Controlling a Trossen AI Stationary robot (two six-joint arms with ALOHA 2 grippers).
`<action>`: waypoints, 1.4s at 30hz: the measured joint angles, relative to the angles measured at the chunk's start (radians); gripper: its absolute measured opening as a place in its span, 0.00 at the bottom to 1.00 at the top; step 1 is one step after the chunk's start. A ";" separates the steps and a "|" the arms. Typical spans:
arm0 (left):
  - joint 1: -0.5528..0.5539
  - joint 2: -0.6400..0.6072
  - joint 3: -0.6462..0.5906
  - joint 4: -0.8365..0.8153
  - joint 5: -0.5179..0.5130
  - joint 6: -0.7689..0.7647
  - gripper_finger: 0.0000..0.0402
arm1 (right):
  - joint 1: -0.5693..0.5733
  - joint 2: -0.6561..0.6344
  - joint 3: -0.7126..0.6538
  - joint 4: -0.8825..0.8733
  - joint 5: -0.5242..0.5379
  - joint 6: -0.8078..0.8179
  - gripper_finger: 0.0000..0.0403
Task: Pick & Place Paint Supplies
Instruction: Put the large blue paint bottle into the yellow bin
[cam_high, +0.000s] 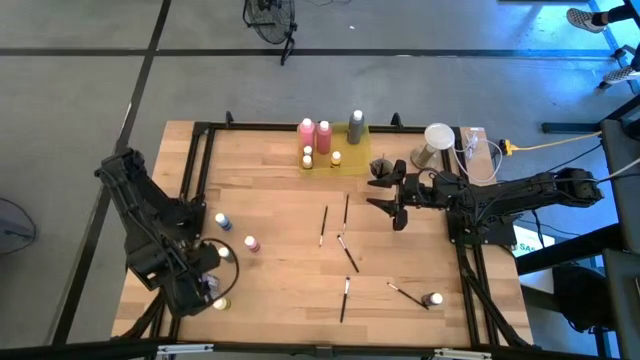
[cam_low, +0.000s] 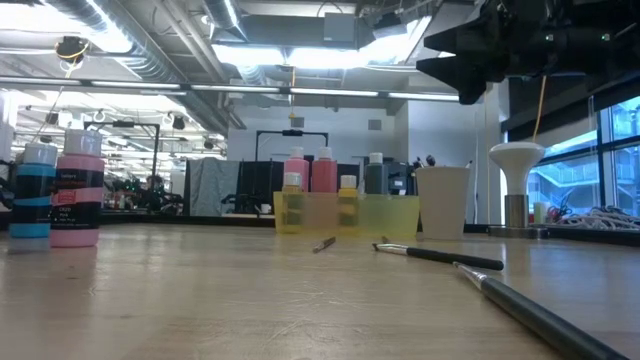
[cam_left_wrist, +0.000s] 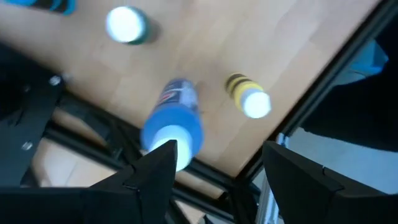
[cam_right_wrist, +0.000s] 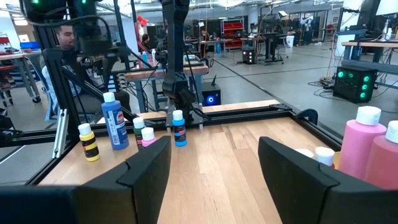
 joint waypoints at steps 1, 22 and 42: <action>0.000 0.005 0.000 0.016 -0.002 0.010 0.58 | 0.000 0.000 0.000 0.003 0.000 0.000 0.61; 0.022 0.082 -0.001 -0.048 0.139 -0.204 0.57 | 0.000 0.000 0.000 0.046 0.000 0.004 0.61; 0.022 0.082 -0.001 -0.113 0.138 -0.410 0.57 | 0.000 0.000 0.000 0.043 -0.002 0.004 0.61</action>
